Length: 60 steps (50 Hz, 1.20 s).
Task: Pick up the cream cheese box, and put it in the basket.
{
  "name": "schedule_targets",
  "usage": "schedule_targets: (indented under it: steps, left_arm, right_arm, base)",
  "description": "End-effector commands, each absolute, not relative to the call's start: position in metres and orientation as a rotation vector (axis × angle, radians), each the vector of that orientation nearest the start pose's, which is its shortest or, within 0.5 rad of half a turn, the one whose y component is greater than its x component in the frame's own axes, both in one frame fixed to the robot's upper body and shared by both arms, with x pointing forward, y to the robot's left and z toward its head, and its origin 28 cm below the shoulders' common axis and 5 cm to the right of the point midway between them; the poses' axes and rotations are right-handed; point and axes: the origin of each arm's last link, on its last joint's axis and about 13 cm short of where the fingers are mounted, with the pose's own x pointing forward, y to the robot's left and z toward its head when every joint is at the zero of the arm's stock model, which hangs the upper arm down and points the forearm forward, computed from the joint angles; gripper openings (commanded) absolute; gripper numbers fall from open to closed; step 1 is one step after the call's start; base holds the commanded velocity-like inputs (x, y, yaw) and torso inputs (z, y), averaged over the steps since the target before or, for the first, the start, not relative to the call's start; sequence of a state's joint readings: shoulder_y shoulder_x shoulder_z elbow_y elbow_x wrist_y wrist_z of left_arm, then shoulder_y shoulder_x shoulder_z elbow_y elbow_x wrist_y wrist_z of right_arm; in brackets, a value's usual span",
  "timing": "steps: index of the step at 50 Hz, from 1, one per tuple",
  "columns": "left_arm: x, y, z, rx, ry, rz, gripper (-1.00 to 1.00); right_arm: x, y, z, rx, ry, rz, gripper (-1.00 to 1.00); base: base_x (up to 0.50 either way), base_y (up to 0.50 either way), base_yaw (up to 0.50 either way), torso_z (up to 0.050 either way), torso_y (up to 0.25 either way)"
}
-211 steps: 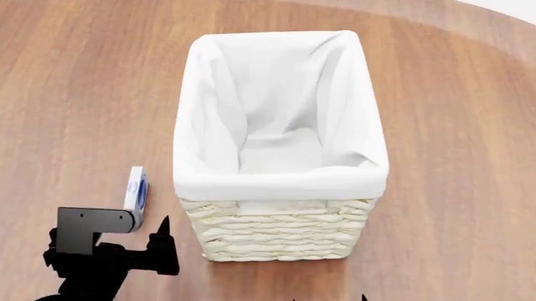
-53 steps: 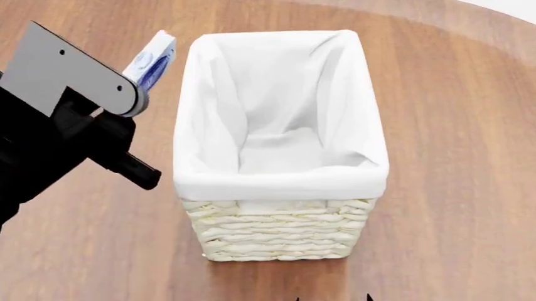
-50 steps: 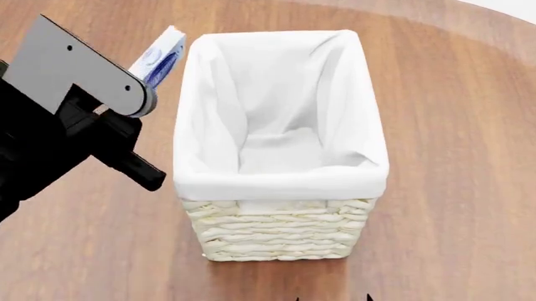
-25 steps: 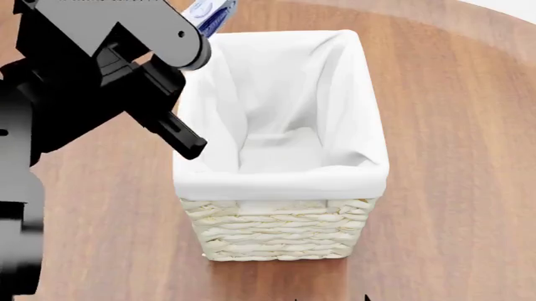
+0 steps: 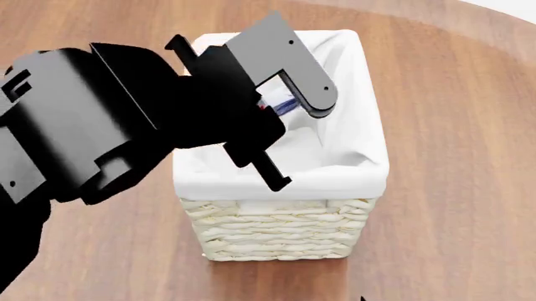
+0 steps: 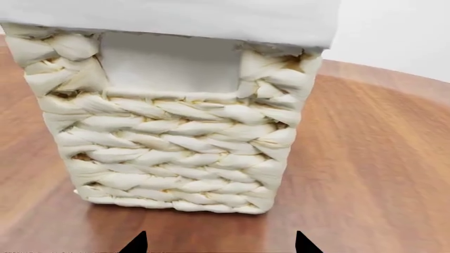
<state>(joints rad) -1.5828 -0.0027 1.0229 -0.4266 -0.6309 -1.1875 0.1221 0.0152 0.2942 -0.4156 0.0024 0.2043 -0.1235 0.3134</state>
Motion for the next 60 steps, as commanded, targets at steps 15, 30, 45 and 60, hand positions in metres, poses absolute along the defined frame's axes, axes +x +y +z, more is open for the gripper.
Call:
schedule_targets:
  steps: [15, 30, 45, 60]
  left_arm:
    - [0.382, 0.103, 0.296, 0.577, 0.384, -0.406, -1.0]
    - [0.387, 0.104, 0.299, 0.54, 0.329, -0.38, 1.0]
    - [0.35, 0.126, 0.287, 0.488, 0.19, -0.415, 1.0]
    - [0.258, 0.179, 0.263, 0.323, -0.083, -0.226, 1.0]
  right_arm:
    - [0.195, -0.084, 0.007, -0.067, -0.034, 0.111, 1.0]
    - [0.197, -0.084, 0.006, -0.068, -0.031, 0.11, 1.0]
    - [0.197, -0.087, 0.009, -0.057, -0.037, 0.099, 1.0]
    - [0.2, -0.093, 0.016, -0.03, -0.059, 0.067, 1.0]
  base:
    - [0.0, 0.0, 0.0, 0.0, 0.001]
    - [0.0, 0.0, 0.0, 0.0, 0.0]
    - [0.0, 0.0, 0.0, 0.0, 0.0]
    - [0.0, 0.0, 0.0, 0.0, 0.0]
